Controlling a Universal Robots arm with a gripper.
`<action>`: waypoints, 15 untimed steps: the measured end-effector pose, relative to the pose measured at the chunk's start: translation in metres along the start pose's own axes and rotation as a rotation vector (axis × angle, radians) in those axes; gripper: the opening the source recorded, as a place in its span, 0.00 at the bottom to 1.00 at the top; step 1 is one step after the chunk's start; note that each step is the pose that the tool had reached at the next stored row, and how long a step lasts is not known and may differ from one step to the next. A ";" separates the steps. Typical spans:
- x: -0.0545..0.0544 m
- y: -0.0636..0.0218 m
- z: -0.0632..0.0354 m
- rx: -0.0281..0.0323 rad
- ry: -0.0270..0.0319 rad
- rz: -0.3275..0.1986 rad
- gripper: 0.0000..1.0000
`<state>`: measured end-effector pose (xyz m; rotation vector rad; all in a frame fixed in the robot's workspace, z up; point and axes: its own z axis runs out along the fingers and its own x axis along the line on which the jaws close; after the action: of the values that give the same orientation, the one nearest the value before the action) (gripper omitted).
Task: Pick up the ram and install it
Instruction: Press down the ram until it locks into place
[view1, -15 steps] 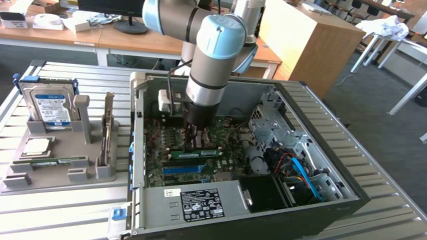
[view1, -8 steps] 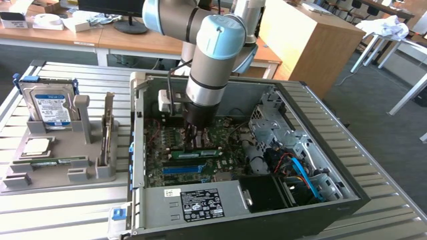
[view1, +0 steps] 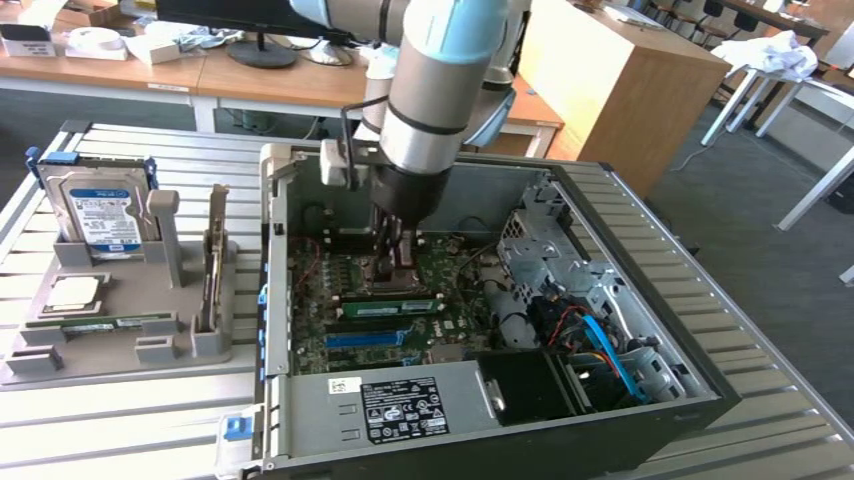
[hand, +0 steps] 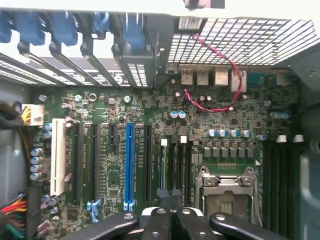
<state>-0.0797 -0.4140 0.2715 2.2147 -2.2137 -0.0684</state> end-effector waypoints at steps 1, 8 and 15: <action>0.000 0.0001 -0.0032 0.0000 0.0000 0.000 0.10; -0.001 0.0010 -0.0256 0.0000 0.0001 0.000 0.10; -0.001 0.0017 -0.0449 0.0000 0.0001 0.000 0.10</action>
<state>-0.0797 -0.4140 0.3164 2.2147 -2.2137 -0.0683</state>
